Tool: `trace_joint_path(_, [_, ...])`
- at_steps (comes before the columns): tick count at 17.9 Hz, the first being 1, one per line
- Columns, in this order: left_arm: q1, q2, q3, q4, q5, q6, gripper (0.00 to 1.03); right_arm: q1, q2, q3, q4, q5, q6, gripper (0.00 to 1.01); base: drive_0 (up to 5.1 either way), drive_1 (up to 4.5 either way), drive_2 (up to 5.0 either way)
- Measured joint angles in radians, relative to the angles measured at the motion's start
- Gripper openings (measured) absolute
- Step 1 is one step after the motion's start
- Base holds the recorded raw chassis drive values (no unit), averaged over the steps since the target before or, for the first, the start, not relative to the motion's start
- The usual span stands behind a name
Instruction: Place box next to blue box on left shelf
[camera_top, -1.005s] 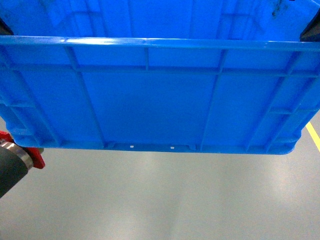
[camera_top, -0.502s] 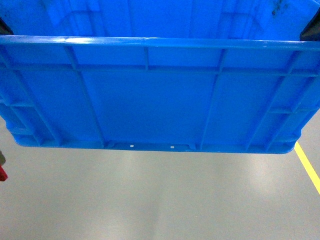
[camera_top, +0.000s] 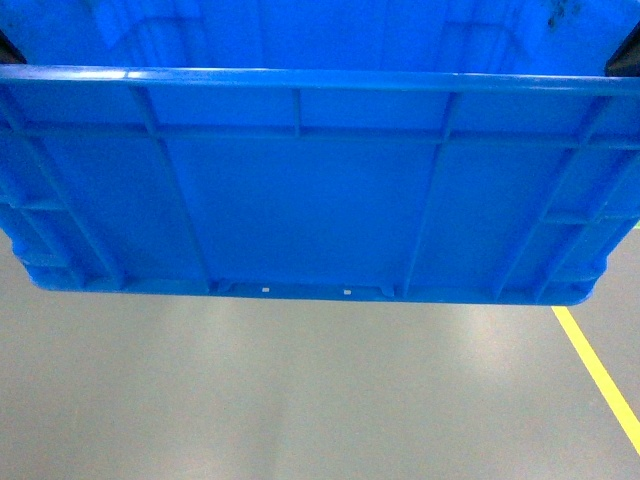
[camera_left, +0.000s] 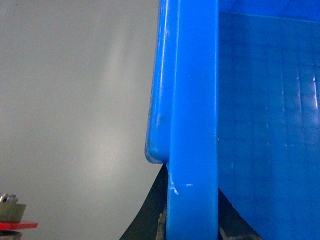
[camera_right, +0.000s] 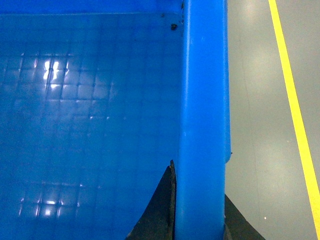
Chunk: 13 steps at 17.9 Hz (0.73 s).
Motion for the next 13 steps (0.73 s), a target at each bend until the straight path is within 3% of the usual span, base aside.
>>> trace_joint_path(12, [0.000,-0.001,0.000,-0.001,-0.001,0.001,0.06,0.001,0.000,0.000,0.000,-0.002,0.000,0.08,-1.5,-1.51,-1.5])
trace_joint_path(13, [0.000,-0.001,0.000,-0.001,-0.001,0.001,0.06,0.001,0.000,0.000,0.001,-0.002,0.000,0.08,0.0,4.12,-4.1])
